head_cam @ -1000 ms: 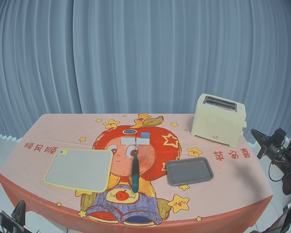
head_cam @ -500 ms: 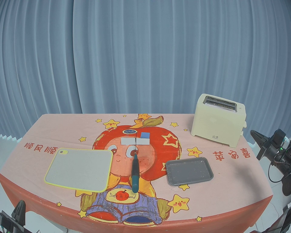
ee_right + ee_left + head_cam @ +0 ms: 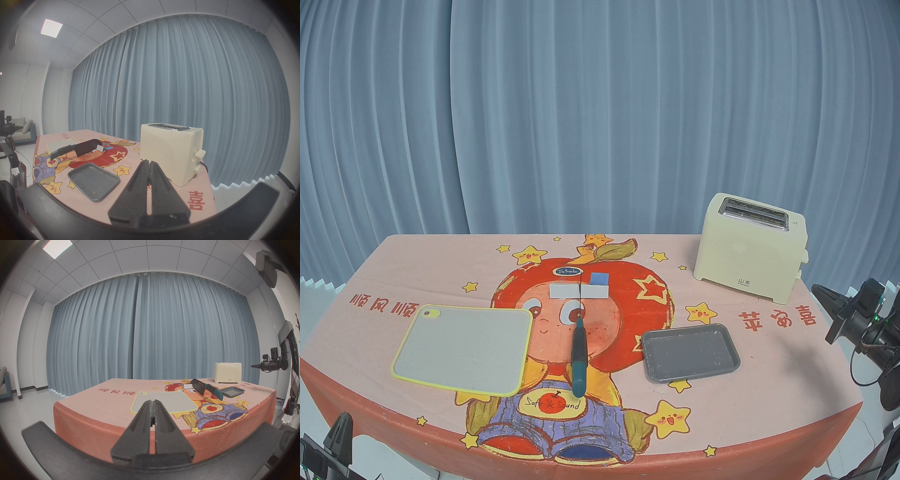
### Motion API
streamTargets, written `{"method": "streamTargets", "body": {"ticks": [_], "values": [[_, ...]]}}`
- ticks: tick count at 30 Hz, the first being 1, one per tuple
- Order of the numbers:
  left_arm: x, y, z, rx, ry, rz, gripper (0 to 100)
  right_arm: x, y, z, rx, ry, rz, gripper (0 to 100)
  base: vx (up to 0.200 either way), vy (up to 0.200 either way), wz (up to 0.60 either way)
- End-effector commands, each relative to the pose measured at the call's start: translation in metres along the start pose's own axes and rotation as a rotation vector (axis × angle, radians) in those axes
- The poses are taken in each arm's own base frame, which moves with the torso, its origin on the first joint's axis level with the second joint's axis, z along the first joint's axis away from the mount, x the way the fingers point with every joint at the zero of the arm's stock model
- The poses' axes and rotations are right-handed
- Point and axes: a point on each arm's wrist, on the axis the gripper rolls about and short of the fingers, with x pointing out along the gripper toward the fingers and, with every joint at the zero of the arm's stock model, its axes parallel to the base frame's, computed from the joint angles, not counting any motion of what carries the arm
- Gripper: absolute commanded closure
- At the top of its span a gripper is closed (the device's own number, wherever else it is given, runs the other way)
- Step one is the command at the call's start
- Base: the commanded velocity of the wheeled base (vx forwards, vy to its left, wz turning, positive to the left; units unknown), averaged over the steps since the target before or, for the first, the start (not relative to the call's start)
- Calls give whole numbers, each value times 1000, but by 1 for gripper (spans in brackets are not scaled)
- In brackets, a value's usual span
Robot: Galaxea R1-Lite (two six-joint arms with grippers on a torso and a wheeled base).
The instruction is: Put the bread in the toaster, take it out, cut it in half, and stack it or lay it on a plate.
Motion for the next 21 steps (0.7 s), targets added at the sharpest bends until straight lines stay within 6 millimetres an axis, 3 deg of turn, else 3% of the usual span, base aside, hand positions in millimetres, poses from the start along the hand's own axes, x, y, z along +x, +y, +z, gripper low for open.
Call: {"method": "streamTargets", "body": {"ticks": [1, 21], "values": [[0, 0, -5, 0, 1, 0, 100, -2, 2, -7, 8, 31, 12, 100, 0, 0, 0], [0, 0, -5, 0, 1, 0, 100, -6, 3, -13, 20, 58, 42, 100, 0, 0, 0]]}}
